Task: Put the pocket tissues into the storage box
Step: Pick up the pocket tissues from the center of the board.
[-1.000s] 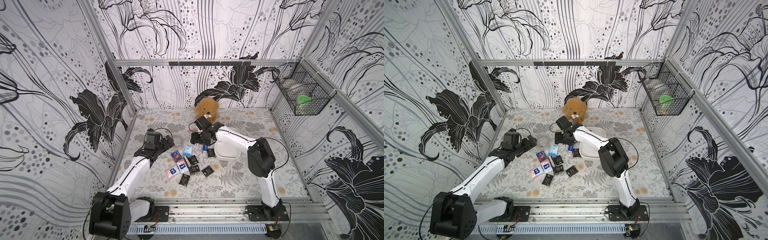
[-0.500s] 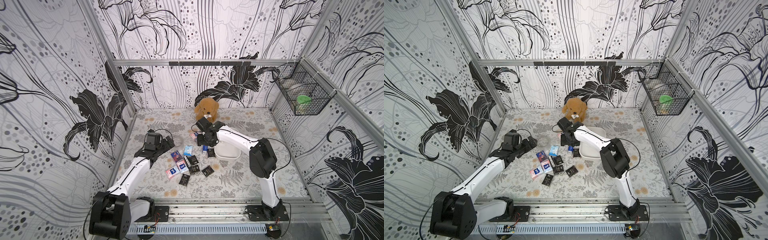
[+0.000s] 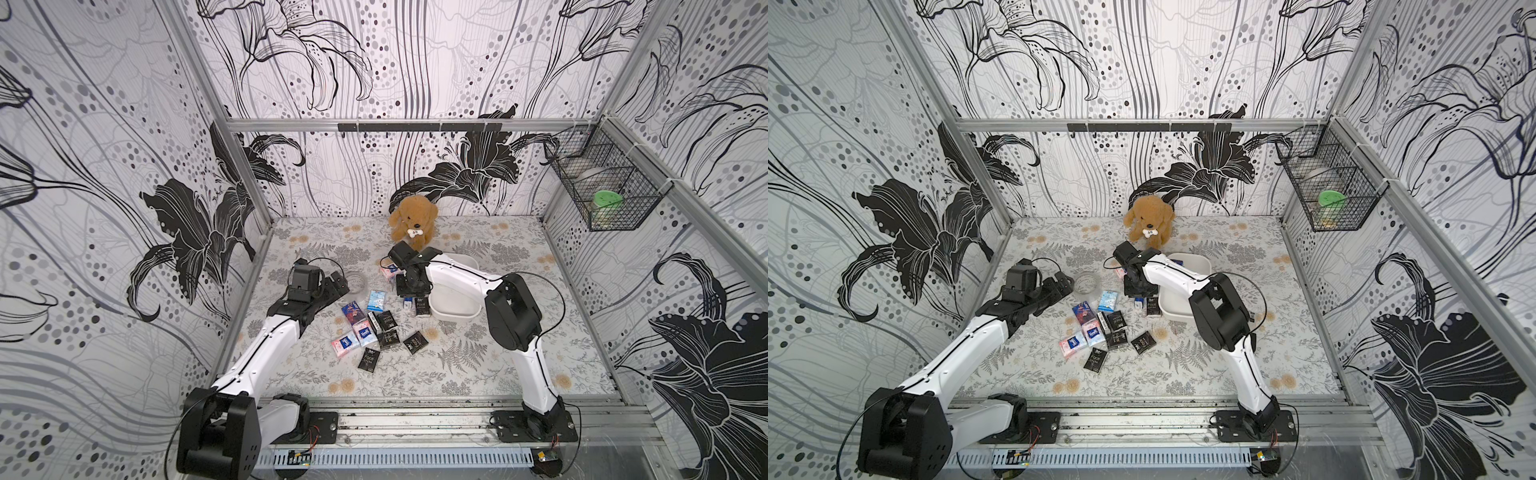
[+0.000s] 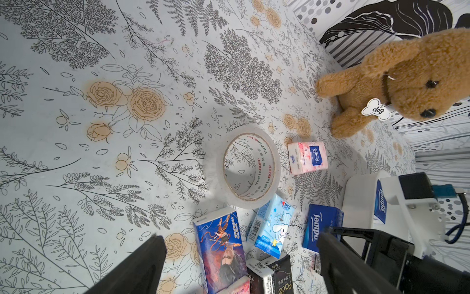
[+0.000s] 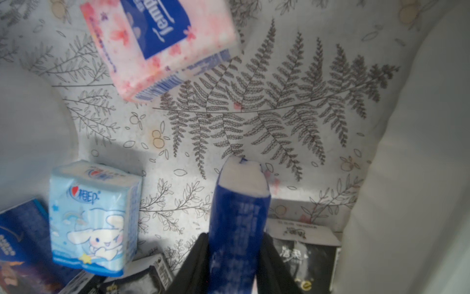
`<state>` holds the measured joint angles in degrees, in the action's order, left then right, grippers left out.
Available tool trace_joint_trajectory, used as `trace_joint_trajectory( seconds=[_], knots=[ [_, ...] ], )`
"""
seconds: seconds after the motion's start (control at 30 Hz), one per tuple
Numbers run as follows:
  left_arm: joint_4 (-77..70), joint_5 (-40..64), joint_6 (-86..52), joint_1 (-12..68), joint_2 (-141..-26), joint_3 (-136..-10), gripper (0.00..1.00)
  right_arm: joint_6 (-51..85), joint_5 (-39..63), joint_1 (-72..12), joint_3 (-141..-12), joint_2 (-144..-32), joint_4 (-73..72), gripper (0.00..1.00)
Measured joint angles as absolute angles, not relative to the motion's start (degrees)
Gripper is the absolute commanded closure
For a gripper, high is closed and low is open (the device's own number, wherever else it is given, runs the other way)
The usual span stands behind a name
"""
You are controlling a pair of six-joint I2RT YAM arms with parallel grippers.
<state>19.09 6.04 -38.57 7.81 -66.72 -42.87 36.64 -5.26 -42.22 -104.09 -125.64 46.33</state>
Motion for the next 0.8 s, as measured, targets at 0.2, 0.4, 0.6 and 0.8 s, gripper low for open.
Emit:
trace_joint_trajectory(
  seconds=[0.2, 0.4, 0.6, 0.8],
  knots=[
    [19.2, 6.04, -38.72, 7.81, -65.89, -42.87, 0.03, 36.51, -5.43, -42.22, -104.14, -125.64, 46.24, 0.79],
    [19.29, 6.17, -38.87, 7.81, -65.78, -42.87, 0.03, 35.97, -4.58, -42.22, -101.95, -123.74, 42.81, 0.79],
    [19.27, 8.64, -39.4, 7.81, -66.67, -43.38, 0.03, 33.8, -3.68, -41.34, -99.9, -116.57, 40.88, 0.79],
    [19.27, 11.05, -40.27, 8.34, -69.54, -45.08, 0.03, 31.62, -3.84, -35.31, -96.53, -107.79, 39.44, 0.78]
  ],
)
